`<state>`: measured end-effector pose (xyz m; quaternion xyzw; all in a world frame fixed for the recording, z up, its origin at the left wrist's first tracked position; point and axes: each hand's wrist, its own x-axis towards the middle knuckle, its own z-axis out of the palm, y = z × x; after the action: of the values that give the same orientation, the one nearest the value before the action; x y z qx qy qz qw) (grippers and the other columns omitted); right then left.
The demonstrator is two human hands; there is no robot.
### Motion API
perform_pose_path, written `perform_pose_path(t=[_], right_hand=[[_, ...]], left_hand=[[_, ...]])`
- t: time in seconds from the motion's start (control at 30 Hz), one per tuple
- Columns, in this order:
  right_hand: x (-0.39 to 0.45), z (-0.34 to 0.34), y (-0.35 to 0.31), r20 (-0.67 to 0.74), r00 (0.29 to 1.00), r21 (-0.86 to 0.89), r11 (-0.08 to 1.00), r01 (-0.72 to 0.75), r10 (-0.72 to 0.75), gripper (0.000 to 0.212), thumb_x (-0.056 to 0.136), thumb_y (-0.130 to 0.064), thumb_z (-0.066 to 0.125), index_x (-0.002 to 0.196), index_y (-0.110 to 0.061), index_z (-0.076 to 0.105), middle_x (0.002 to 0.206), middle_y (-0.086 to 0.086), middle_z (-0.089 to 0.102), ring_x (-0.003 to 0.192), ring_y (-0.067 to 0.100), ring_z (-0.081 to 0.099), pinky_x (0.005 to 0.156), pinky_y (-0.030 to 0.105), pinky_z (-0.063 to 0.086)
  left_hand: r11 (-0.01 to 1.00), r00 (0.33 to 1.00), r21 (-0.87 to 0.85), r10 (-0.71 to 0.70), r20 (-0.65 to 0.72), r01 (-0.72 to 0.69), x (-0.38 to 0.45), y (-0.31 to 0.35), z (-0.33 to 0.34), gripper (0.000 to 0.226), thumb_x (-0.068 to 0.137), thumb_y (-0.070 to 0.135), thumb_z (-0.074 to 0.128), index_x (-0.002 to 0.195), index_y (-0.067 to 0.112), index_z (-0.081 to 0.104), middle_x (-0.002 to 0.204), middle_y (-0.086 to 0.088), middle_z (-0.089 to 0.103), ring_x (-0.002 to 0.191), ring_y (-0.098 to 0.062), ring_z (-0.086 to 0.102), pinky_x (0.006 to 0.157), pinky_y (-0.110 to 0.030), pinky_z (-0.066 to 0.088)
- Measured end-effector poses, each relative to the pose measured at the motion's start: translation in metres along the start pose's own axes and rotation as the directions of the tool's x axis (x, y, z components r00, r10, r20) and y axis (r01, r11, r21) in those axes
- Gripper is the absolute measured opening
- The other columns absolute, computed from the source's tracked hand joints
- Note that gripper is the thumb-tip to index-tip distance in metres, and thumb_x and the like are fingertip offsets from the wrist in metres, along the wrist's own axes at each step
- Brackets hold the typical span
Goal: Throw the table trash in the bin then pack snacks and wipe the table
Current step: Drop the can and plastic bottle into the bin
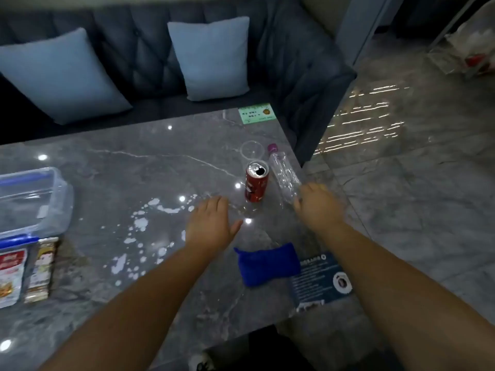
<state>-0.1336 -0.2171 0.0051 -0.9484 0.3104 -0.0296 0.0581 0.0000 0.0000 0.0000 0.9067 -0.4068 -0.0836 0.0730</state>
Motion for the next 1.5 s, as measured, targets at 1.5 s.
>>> perform_pose_path(t=[1.5], right_hand=[[0.027,0.004,0.192,0.386,0.834,0.765,0.368,-0.529,0.395,0.043,0.085,-0.02,0.063,0.124,-0.026,0.045,0.094,-0.006,0.06,0.079,0.008,0.061,0.067,0.023,0.048]], left_hand=[[0.629,0.979,-0.75,-0.113,0.171,0.204,0.119,0.202,0.035,0.07,0.08,0.04,0.072,0.136,0.018,0.037,0.128,-0.003,0.058,0.108,-0.018,0.056,0.083,-0.025,0.038]])
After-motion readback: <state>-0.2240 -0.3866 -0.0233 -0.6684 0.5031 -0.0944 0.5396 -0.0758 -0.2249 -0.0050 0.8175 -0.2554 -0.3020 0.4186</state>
